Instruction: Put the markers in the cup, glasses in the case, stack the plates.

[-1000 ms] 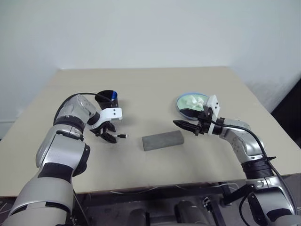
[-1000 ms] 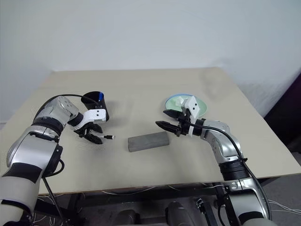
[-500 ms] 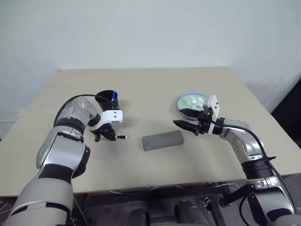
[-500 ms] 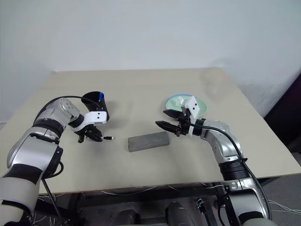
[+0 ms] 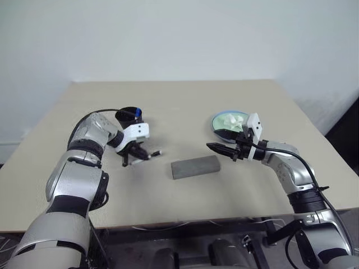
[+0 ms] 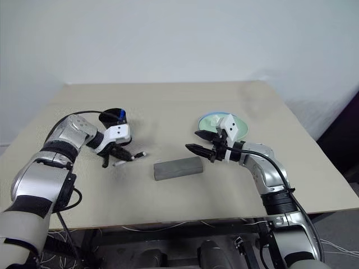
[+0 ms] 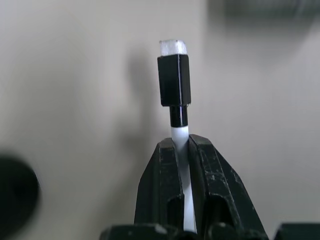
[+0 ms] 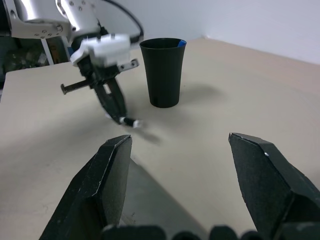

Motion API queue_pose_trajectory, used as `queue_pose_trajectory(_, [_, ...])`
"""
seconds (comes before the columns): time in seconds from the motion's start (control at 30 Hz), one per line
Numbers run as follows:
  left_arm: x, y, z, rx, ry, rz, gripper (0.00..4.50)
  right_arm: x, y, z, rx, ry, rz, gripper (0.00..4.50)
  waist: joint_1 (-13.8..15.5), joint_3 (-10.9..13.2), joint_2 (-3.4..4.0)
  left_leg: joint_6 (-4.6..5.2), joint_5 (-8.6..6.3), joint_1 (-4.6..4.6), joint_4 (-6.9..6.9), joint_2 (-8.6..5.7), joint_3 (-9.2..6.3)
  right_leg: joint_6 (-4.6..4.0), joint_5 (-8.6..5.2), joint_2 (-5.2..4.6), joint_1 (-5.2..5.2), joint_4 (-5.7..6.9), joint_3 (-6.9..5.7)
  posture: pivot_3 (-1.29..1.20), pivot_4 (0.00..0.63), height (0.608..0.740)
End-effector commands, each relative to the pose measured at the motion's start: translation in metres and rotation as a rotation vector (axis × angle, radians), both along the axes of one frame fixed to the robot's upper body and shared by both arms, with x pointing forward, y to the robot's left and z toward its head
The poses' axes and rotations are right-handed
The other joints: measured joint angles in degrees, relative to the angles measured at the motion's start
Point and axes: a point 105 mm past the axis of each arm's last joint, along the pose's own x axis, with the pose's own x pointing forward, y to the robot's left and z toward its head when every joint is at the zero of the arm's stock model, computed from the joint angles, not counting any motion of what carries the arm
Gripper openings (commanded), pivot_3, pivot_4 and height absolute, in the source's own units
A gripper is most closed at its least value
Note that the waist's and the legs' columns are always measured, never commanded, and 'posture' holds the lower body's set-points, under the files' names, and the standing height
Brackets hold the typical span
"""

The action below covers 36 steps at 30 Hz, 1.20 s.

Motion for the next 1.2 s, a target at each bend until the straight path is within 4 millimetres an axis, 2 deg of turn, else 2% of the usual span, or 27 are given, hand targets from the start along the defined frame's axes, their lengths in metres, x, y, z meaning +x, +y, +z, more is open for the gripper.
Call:
queue_pose_trajectory(0.03, [0.029, -0.023, 0.074, -0.279, -0.297, 0.043, 0.05, 0.0, -0.003, 0.017, 0.018, -0.061, -0.003, 3.36, 0.0, 0.0, -0.01, 0.0, 0.0, -0.01, 0.01, 0.0, -0.01, 0.0, 0.0, 0.0, -0.02, 0.0, 0.0, 0.0, 0.0, 0.74])
queue_pose_trajectory(0.1, [0.038, -0.022, 0.095, -0.382, -0.382, 0.118, 0.05, 0.0, -0.003, 0.016, 0.019, -0.06, -0.004, 3.36, -0.02, 0.0, 0.0, 0.0, 0.0, -0.02, 0.02, 0.0, -0.03, 0.01, 0.01, 0.0, -0.03, 0.01, 0.0, 0.0, 0.0, 0.74])
queue_pose_trajectory(0.23, [0.057, -0.001, 0.135, -0.563, -0.615, 0.359, 0.05, -0.001, 0.001, 0.015, 0.02, -0.051, 0.009, 3.36, -0.22, -0.01, 0.02, 0.0, 0.0, 0.04, 0.01, 0.01, -0.03, 0.02, 0.01, 0.0, -0.02, 0.04, 0.0, 0.0, 0.0, 0.74])
queue_pose_trajectory(0.43, [0.066, 0.03, 0.146, -0.593, -0.833, 0.593, 0.05, 0.0, 0.004, 0.016, 0.017, -0.052, 0.026, 3.36, -0.01, -0.01, 0.02, -0.01, 0.0, 0.1, 0.02, 0.0, -0.07, 0.02, 0.02, -0.01, 0.03, 0.08, -0.03, 0.0, 0.0, 0.74])
queue_pose_trajectory(0.83, [0.066, 0.053, 0.109, -0.654, -0.832, 0.809, 0.05, 0.002, 0.007, 0.018, 0.017, -0.055, 0.042, 3.36, 0.02, -0.03, -0.01, -0.02, 0.0, 0.06, 0.02, -0.03, -0.08, 0.0, 0.03, -0.04, 0.02, 0.06, -0.08, 0.0, 0.0, 0.74])
queue_pose_trajectory(1.2, [0.065, 0.053, 0.091, -0.67, -0.79, 0.849, 0.05, 0.001, 0.006, 0.018, 0.021, -0.06, 0.033, 3.36, 0.01, -0.03, 0.0, -0.02, 0.0, 0.07, 0.02, -0.03, -0.08, 0.0, 0.03, -0.03, 0.03, 0.05, -0.08, 0.0, 0.0, 0.74])
